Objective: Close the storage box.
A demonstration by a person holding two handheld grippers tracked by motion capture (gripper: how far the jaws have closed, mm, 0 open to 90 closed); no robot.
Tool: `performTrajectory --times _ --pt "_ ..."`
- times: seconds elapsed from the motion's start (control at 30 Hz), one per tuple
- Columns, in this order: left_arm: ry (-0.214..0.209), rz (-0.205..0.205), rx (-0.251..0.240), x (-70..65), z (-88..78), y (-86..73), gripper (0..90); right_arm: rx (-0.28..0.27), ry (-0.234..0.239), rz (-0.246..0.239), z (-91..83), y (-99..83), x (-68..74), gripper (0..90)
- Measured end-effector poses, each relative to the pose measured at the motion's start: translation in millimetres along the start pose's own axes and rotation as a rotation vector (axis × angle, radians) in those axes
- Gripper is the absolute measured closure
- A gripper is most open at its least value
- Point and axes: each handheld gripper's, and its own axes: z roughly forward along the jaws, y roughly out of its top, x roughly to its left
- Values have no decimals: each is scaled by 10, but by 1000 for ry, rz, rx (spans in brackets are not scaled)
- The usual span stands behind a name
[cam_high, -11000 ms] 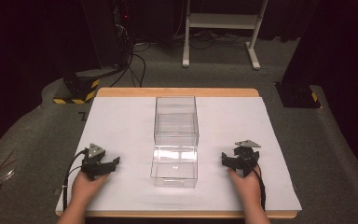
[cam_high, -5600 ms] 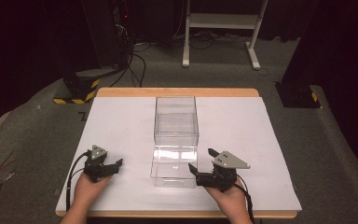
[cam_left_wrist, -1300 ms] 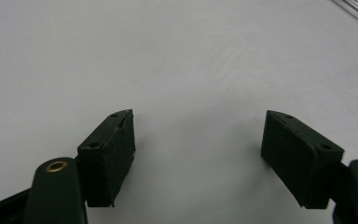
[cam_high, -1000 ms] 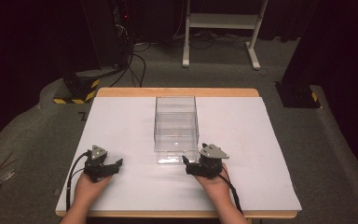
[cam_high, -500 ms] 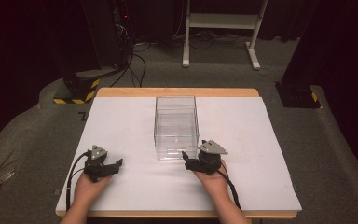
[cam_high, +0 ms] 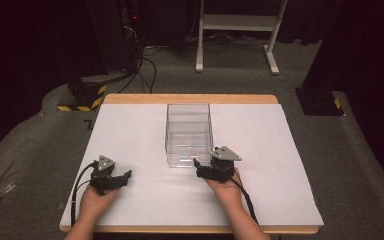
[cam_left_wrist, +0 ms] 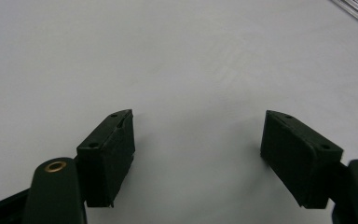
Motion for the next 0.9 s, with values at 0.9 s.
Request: performTrajectory --times 0.9 --pt "-1 1 2 1 -1 1 259 15 -27 19 223 136 -74 100"
